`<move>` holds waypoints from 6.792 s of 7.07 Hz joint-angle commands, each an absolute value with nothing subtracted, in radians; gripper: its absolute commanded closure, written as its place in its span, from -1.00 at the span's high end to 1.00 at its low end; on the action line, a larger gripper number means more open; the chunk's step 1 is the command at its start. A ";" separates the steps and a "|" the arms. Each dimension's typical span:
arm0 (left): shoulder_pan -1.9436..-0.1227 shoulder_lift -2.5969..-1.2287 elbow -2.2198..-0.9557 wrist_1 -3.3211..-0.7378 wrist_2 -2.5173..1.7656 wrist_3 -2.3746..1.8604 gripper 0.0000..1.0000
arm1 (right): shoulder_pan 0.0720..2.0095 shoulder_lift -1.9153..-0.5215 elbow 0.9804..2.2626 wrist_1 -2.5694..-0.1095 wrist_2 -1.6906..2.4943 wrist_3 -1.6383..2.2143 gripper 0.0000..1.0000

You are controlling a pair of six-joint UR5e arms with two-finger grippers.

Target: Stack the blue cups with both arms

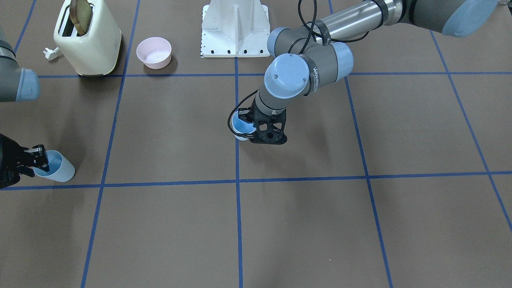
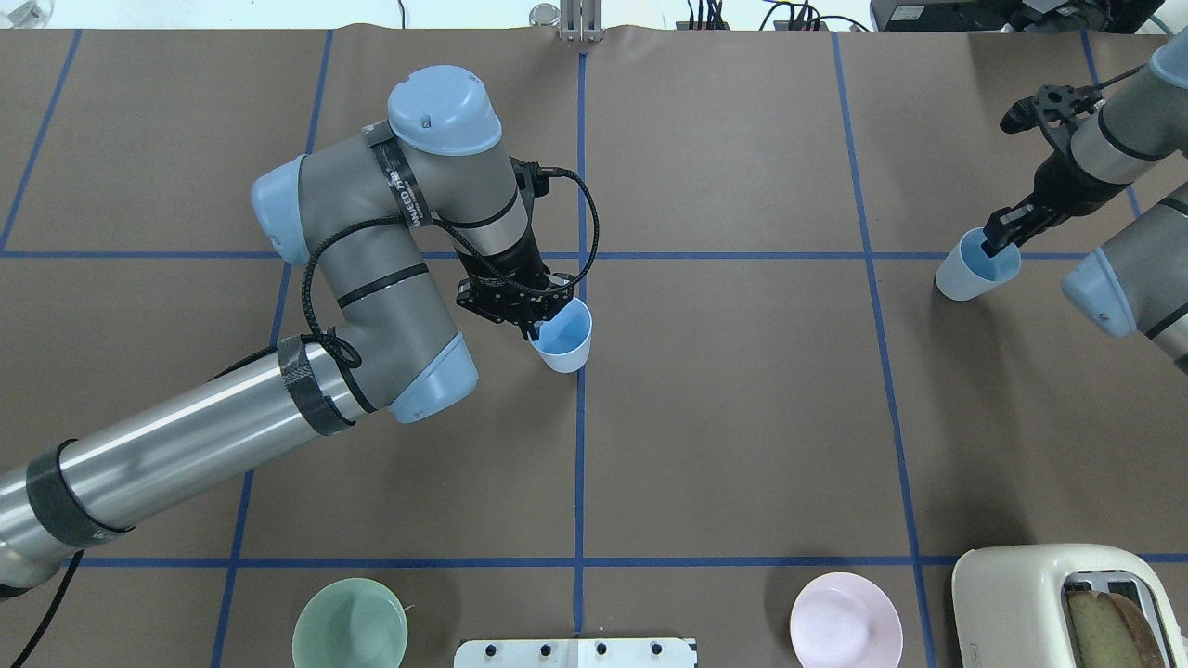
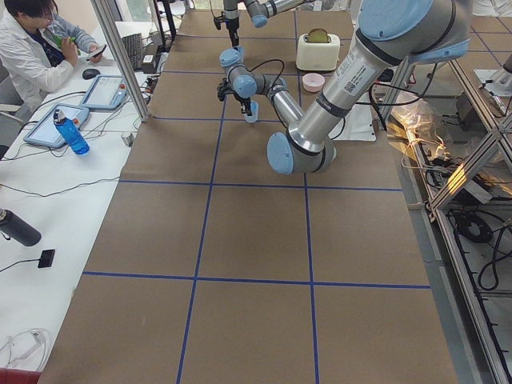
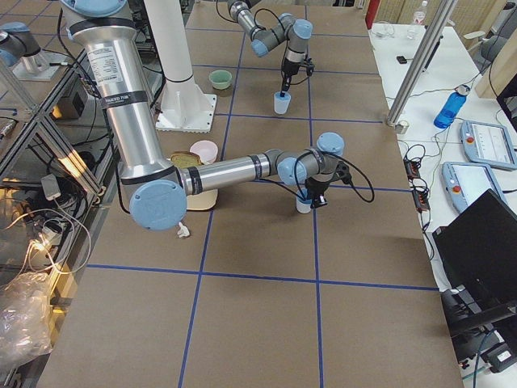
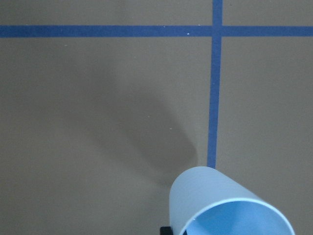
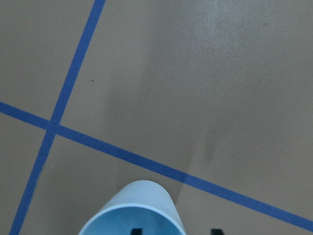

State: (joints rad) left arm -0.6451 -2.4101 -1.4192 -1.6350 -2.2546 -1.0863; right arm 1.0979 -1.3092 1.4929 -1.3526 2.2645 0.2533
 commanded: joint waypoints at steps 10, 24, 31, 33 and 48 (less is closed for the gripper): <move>-0.623 -2.422 -1.410 -1.672 -2.224 -1.094 0.71 | 1.077 -1.269 1.503 -1.339 2.230 0.285 -0.71; -0.982 -2.045 -1.615 -1.519 -2.332 -0.352 0.95 | 0.629 -0.858 1.772 -1.582 2.009 1.158 -0.69; -0.982 -2.017 -1.612 -1.525 -2.326 -0.336 0.95 | 0.551 -0.811 1.717 -1.580 1.919 1.201 -0.68; -0.982 -2.017 -1.611 -1.525 -2.326 -0.336 0.95 | 0.551 -0.807 1.703 -1.577 1.913 1.195 -0.68; -1.420 -1.866 -1.599 -1.261 -2.330 0.244 0.95 | 1.280 -1.398 1.769 -1.582 2.124 0.417 1.00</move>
State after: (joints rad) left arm -1.3677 -1.8884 -1.6073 -1.2878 -2.3286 0.1898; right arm 1.1707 -1.3091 1.7969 -1.5825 2.0690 0.6100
